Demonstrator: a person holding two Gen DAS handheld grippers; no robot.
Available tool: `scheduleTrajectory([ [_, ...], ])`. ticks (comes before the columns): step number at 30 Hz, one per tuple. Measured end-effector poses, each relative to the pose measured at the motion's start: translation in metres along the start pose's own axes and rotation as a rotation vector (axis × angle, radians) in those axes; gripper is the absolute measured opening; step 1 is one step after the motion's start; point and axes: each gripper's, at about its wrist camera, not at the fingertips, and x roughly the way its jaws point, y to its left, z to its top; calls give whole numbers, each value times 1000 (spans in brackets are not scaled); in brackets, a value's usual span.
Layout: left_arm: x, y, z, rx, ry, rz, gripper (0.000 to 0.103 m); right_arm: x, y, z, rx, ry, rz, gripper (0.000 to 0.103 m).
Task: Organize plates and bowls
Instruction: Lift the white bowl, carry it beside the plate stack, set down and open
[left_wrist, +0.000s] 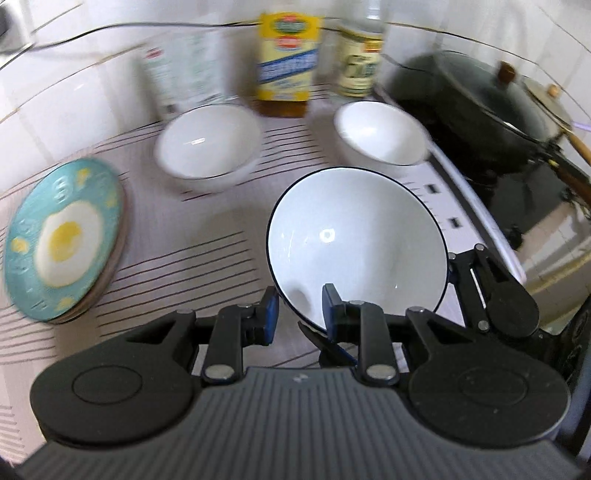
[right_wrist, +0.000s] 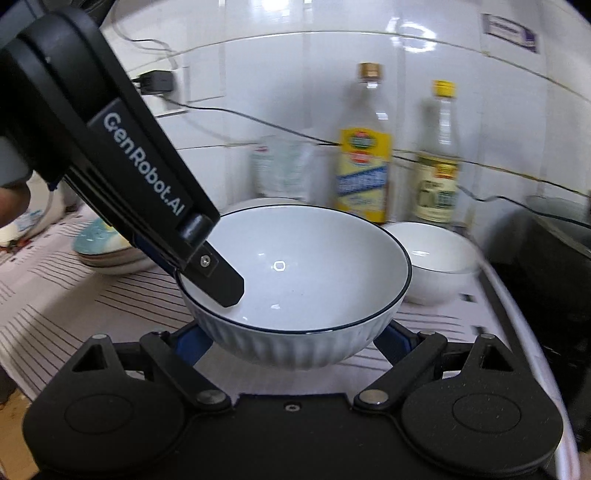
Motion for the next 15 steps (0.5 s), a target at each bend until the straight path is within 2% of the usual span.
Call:
scheduleTrajectory([
  [9,14,54,-17,-108,31,68,23,38,47,9,-109,7,122,95],
  [13,32,68,-18,-146,96,77,23,55,58,6,-149,36,157,95],
  [15,38,71,-16,-132,114,74,24,63,59,6,-155,74,183,95],
])
